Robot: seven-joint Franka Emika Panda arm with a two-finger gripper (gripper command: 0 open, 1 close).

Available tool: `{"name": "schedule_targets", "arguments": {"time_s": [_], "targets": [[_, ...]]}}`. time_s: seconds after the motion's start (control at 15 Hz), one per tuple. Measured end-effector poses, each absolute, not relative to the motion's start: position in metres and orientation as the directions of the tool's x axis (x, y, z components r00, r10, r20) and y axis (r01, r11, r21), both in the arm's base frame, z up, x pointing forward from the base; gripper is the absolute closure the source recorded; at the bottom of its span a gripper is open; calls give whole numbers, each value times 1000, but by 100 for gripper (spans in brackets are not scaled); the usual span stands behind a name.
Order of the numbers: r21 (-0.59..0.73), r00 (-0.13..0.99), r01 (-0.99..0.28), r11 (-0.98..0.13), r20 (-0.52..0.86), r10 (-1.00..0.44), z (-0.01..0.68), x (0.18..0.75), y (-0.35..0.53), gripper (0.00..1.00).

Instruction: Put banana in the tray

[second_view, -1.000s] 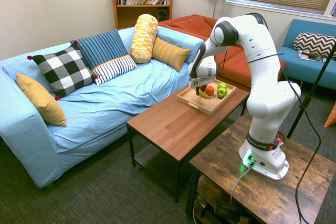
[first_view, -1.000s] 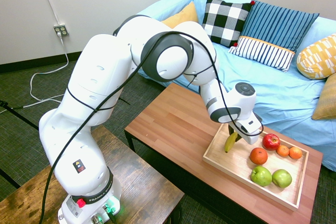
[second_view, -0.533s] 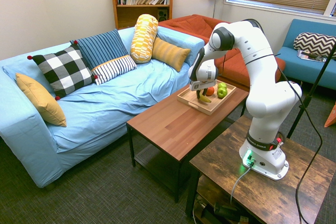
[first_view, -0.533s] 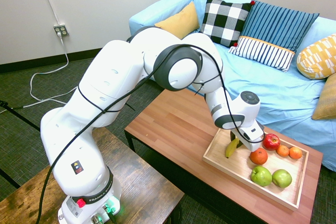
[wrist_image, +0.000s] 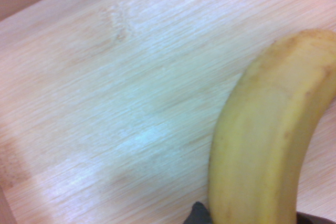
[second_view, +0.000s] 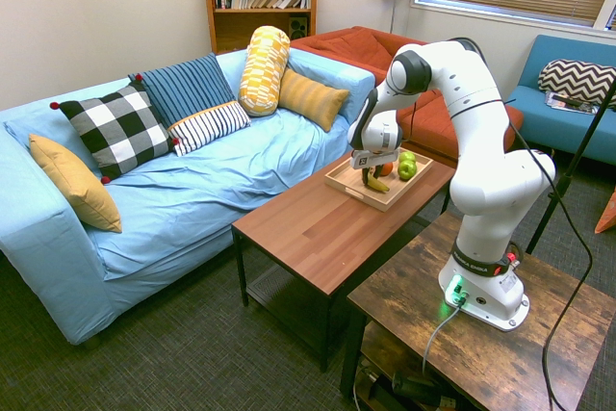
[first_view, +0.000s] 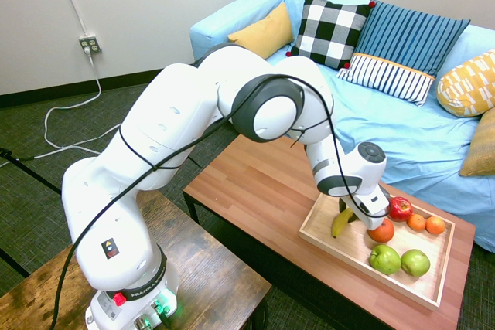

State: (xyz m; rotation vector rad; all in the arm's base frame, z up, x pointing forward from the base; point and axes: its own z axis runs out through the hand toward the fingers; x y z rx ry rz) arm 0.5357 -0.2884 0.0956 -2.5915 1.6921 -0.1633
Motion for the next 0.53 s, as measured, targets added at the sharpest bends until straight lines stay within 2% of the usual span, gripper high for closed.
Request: {"name": "schedule_targets", "arguments": {"time_s": [0.33, 0.53], "targets": [[-101, 408, -906, -412, 62, -911, 105, 538, -290, 0], [-124, 407, -903, -411, 62, -911, 143, 542, -293, 0]]}}
